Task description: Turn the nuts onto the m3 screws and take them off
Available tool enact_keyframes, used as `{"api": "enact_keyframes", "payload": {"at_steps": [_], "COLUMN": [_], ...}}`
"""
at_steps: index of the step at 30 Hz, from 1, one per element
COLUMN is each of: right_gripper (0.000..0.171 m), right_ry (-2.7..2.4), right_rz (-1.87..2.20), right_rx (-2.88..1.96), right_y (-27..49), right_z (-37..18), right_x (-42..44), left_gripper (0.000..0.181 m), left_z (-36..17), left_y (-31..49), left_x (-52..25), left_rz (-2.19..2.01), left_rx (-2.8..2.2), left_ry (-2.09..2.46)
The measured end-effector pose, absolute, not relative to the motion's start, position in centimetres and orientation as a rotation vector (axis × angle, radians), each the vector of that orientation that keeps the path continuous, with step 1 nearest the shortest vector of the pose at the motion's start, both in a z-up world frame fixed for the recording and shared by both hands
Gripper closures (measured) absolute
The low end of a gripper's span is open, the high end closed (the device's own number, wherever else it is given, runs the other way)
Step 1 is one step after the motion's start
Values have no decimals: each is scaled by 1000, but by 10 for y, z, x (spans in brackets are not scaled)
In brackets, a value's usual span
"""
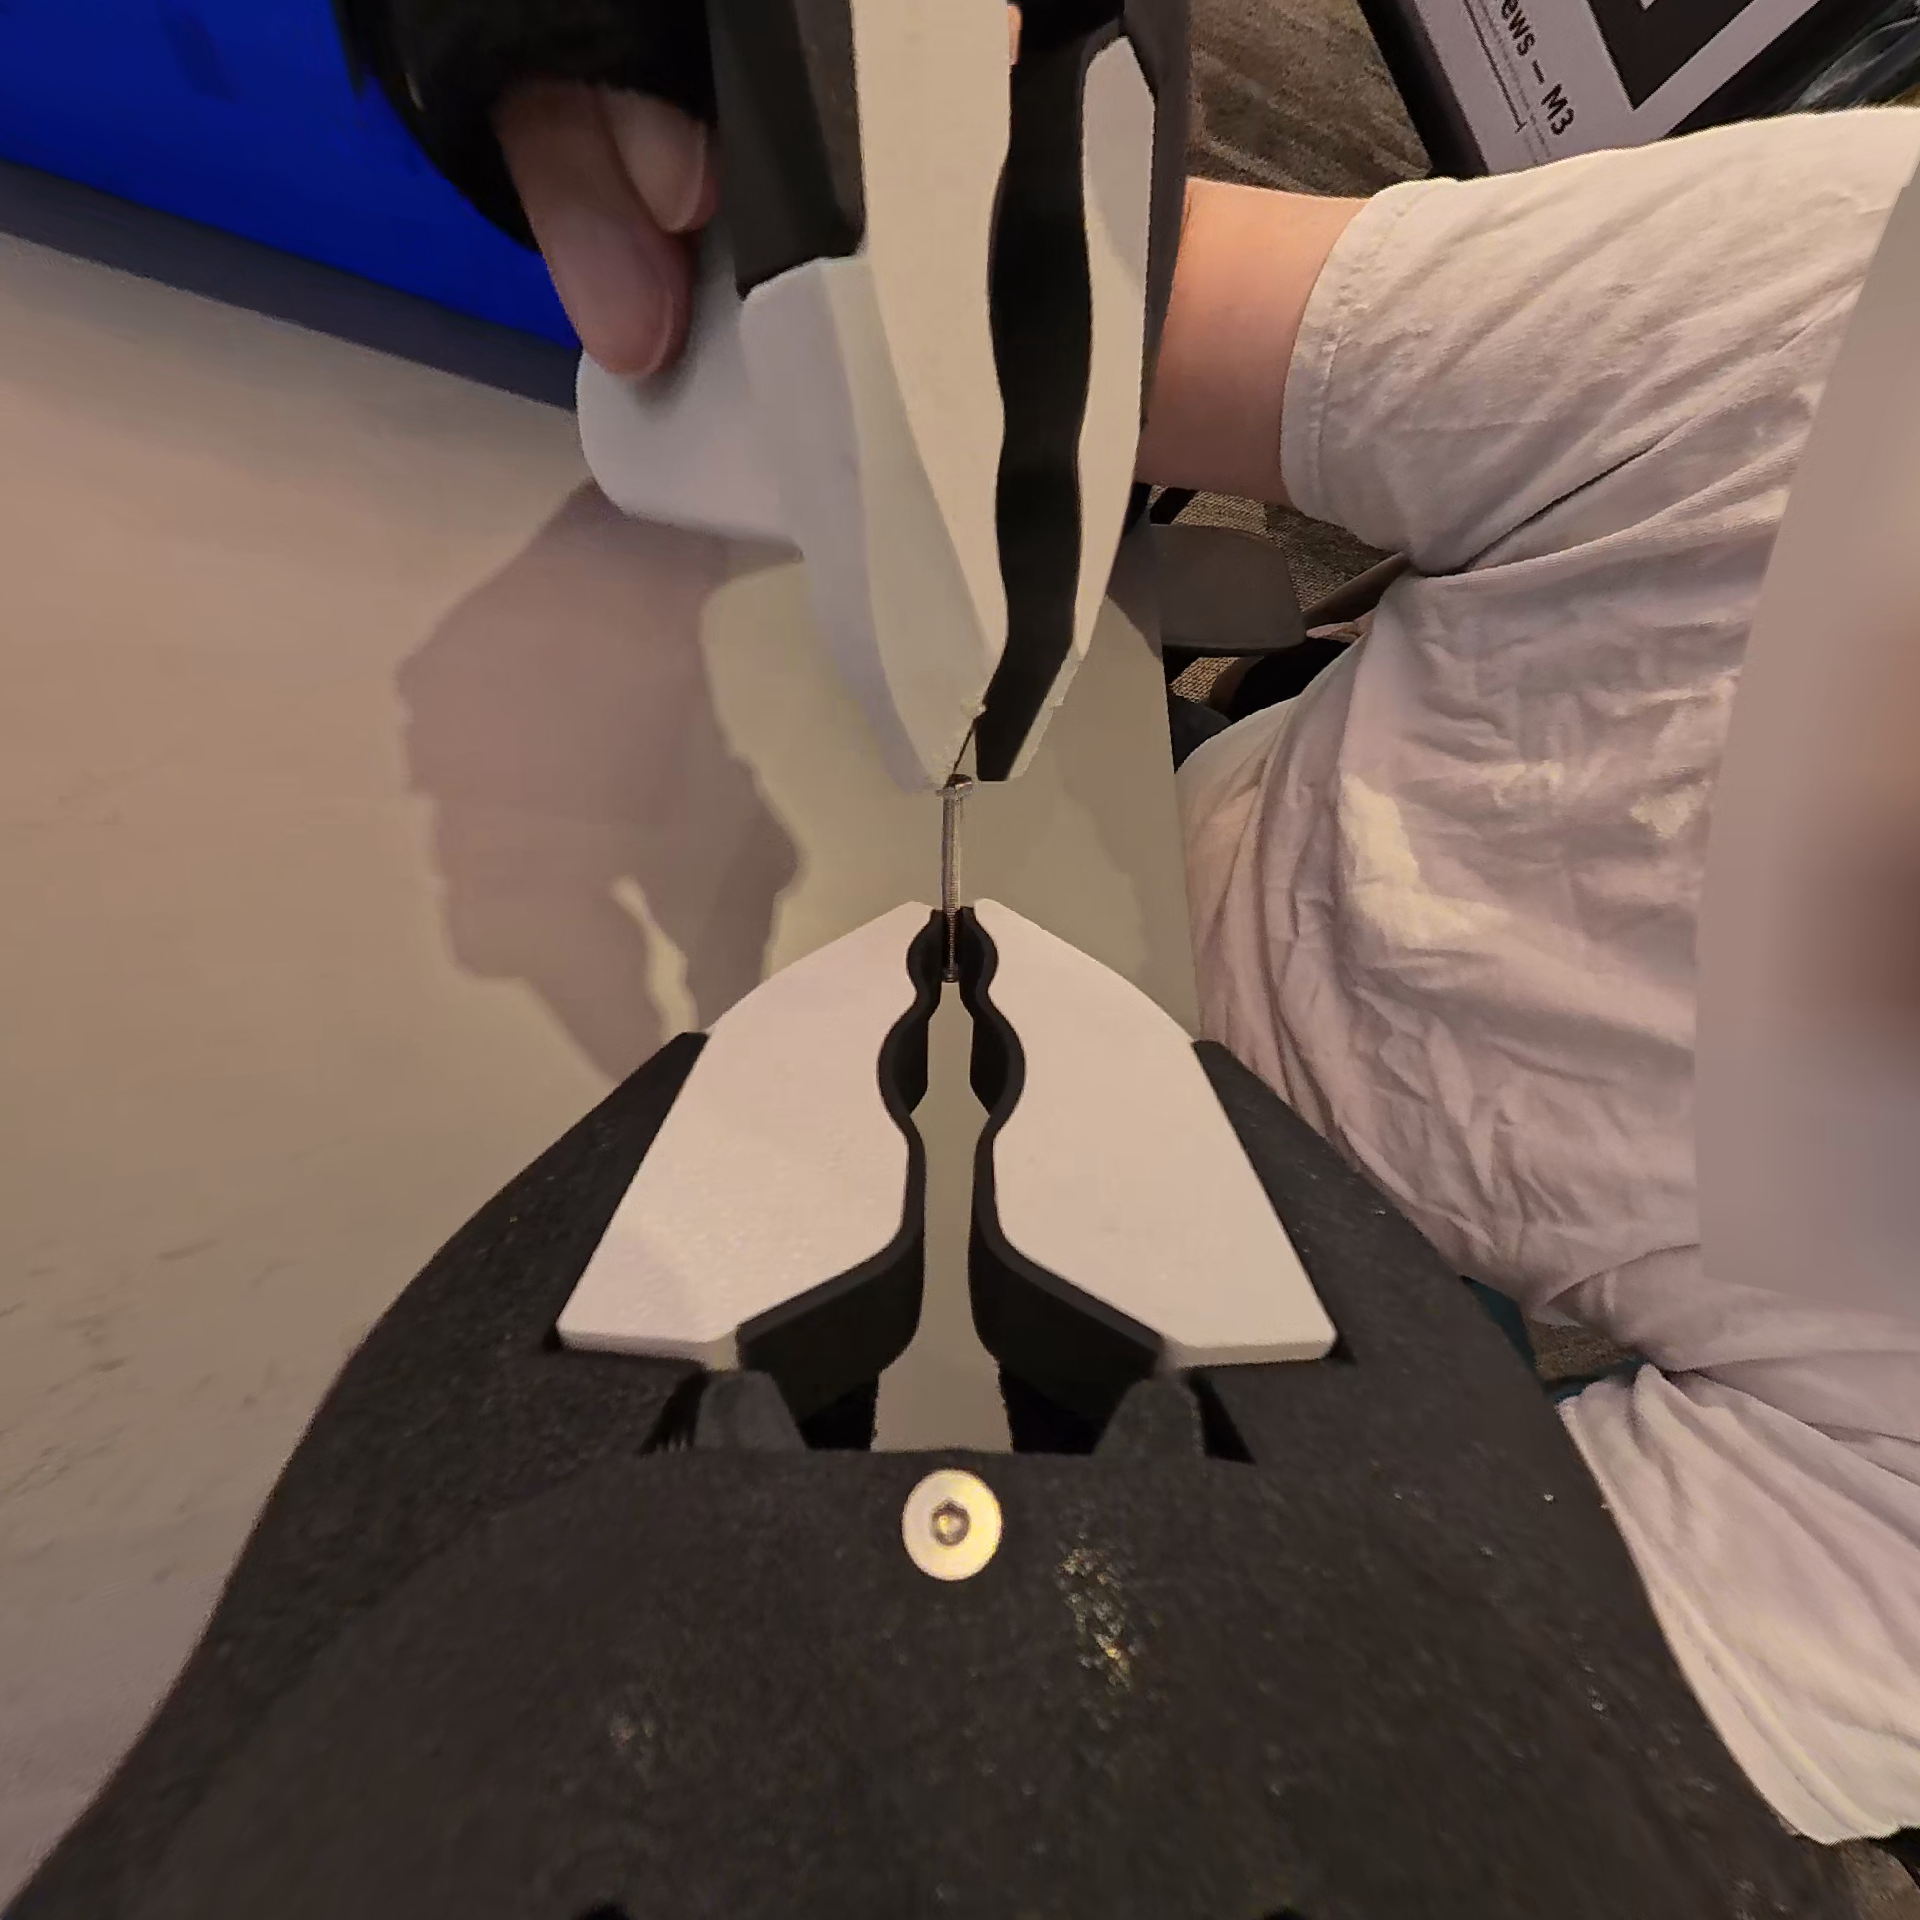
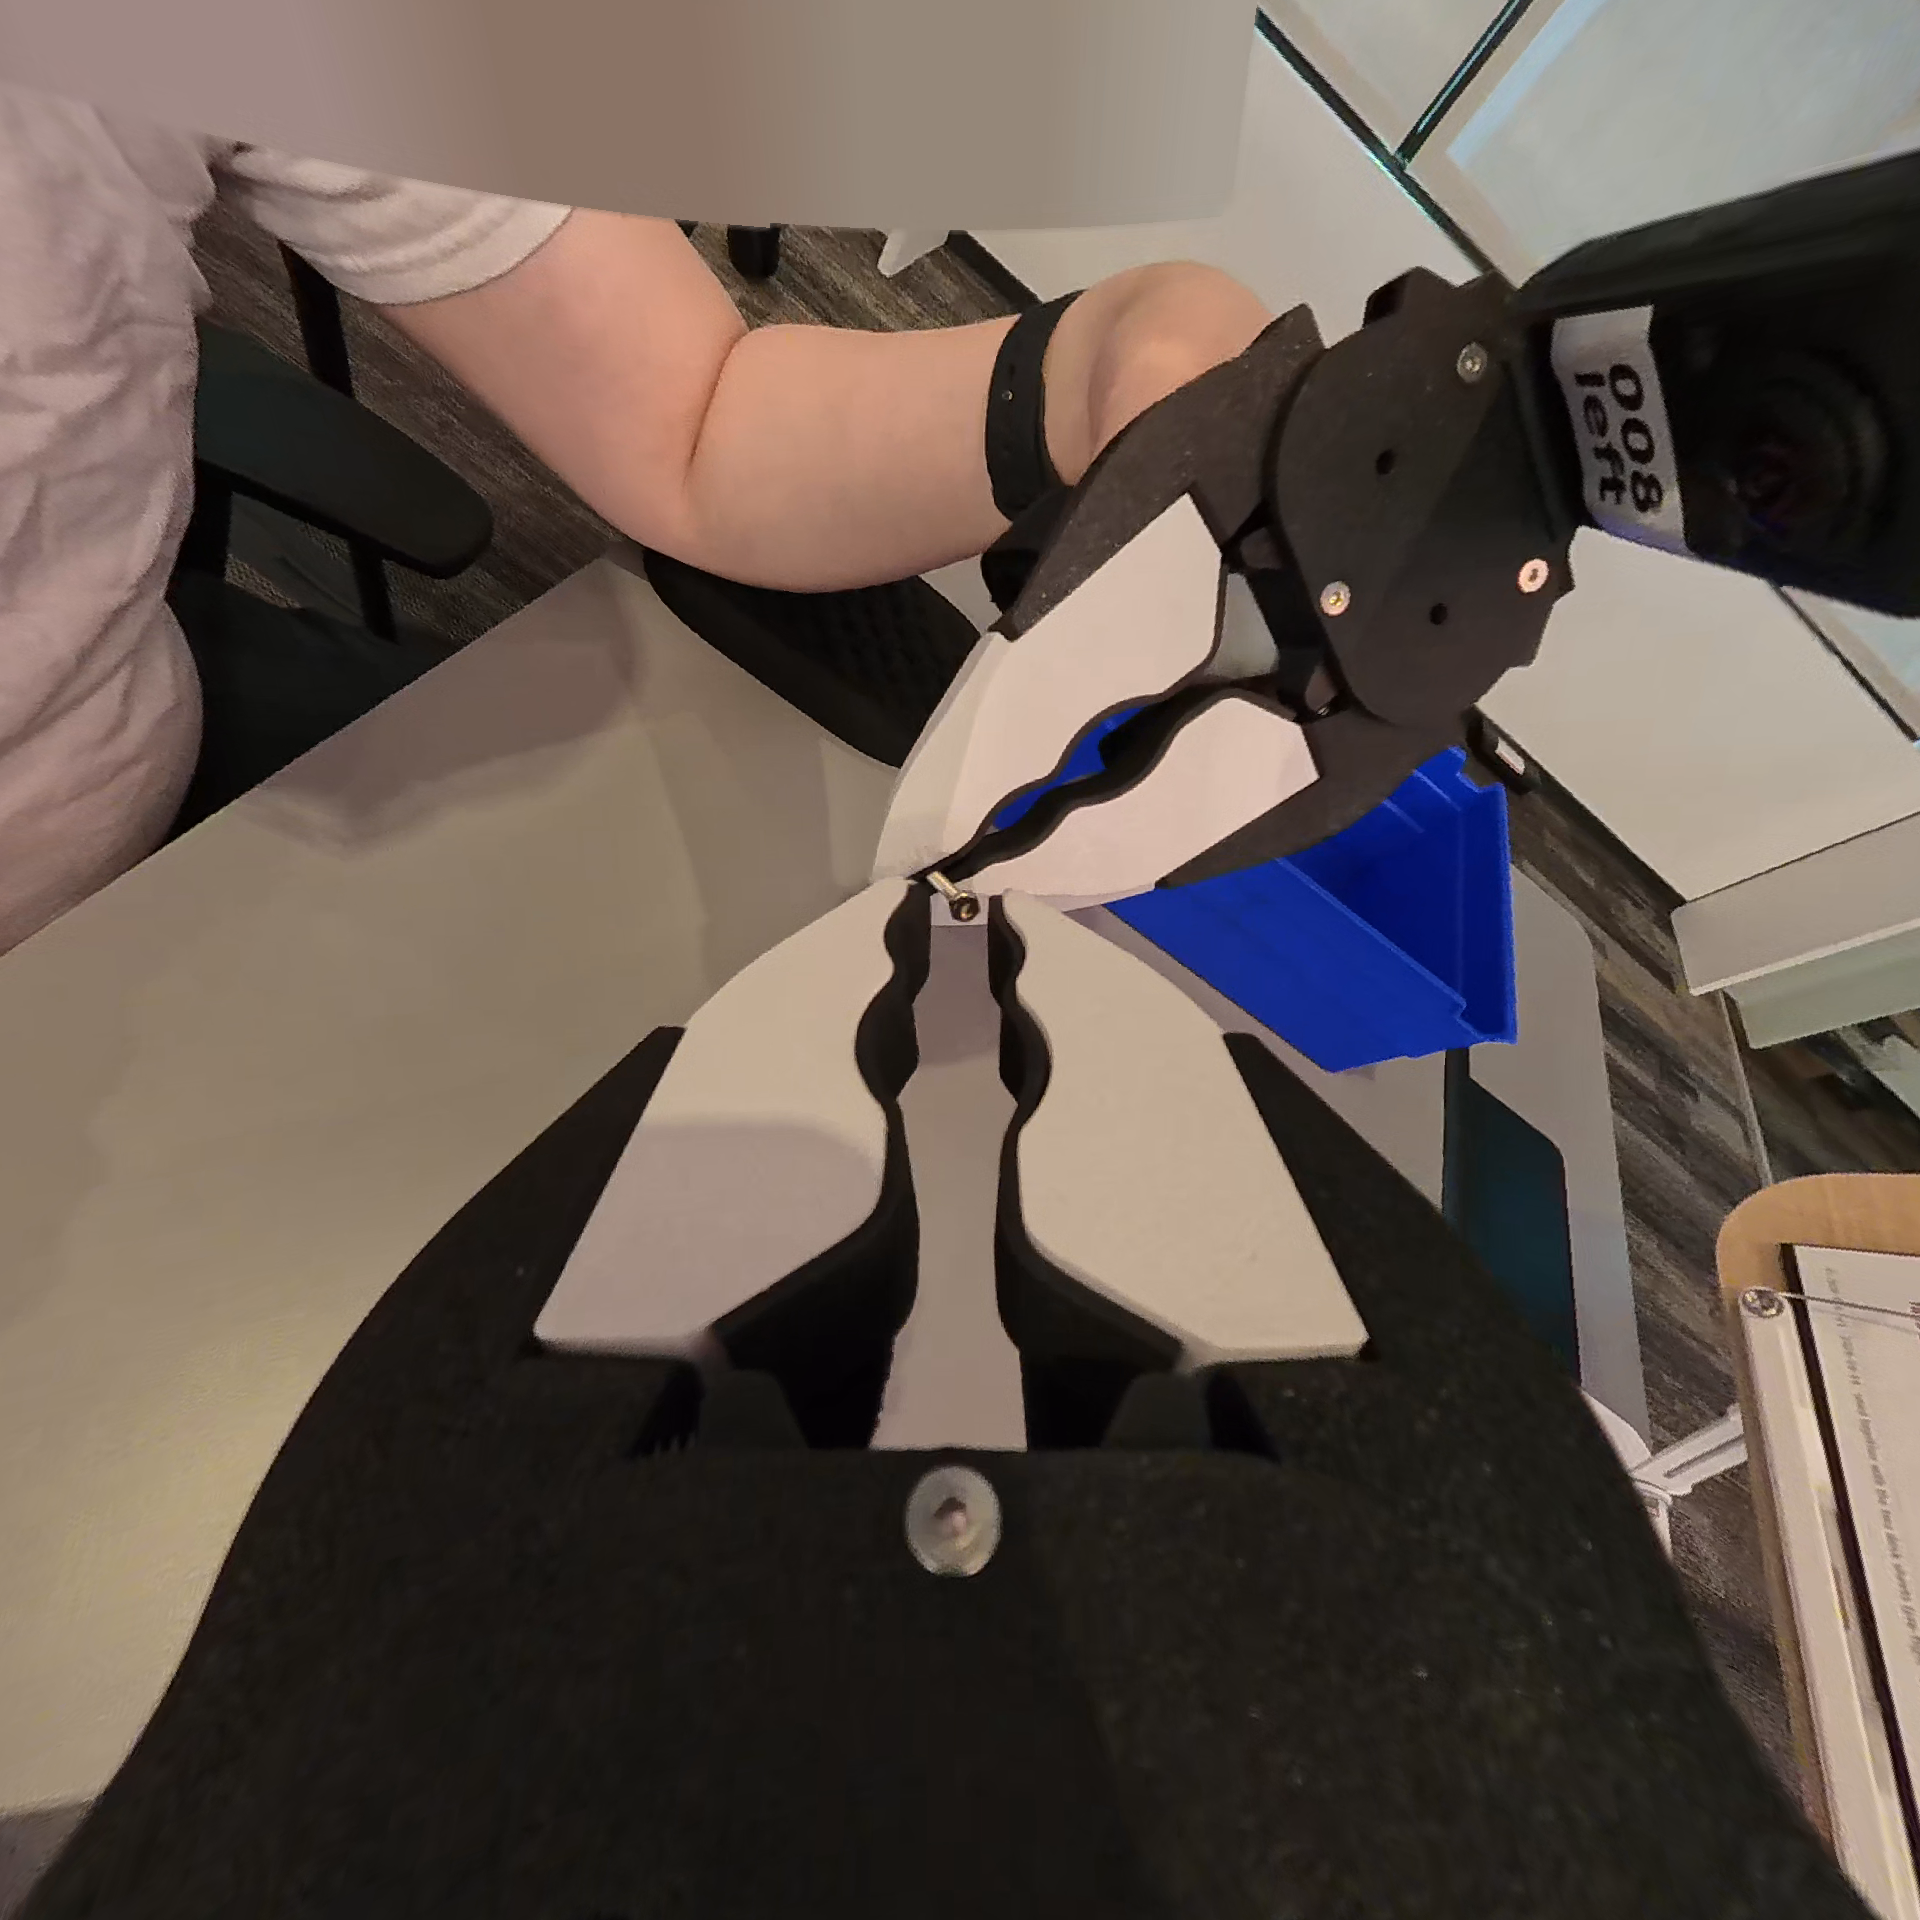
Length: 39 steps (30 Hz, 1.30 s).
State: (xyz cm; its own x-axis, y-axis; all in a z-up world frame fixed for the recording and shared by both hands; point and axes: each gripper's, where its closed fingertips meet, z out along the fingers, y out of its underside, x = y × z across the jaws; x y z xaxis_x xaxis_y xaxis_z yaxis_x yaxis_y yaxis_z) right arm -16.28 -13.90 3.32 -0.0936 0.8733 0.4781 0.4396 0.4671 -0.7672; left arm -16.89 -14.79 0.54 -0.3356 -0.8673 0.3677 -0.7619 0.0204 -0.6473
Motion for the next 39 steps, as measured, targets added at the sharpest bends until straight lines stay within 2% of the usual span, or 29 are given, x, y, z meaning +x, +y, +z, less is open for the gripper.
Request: {"api": "enact_keyframes", "payload": {"at_steps": [39], "right_gripper": [166], "right_ry": [-1840], "right_rz": [547], "right_rx": [-1175], "right_y": [-150], "right_z": [16], "right_x": [-164], "left_gripper": [179], "left_z": [-7], "left_y": [-161], "left_x": [-173], "left_rz": [-1207], "left_rx": [-1757], "left_ry": [2256]}}
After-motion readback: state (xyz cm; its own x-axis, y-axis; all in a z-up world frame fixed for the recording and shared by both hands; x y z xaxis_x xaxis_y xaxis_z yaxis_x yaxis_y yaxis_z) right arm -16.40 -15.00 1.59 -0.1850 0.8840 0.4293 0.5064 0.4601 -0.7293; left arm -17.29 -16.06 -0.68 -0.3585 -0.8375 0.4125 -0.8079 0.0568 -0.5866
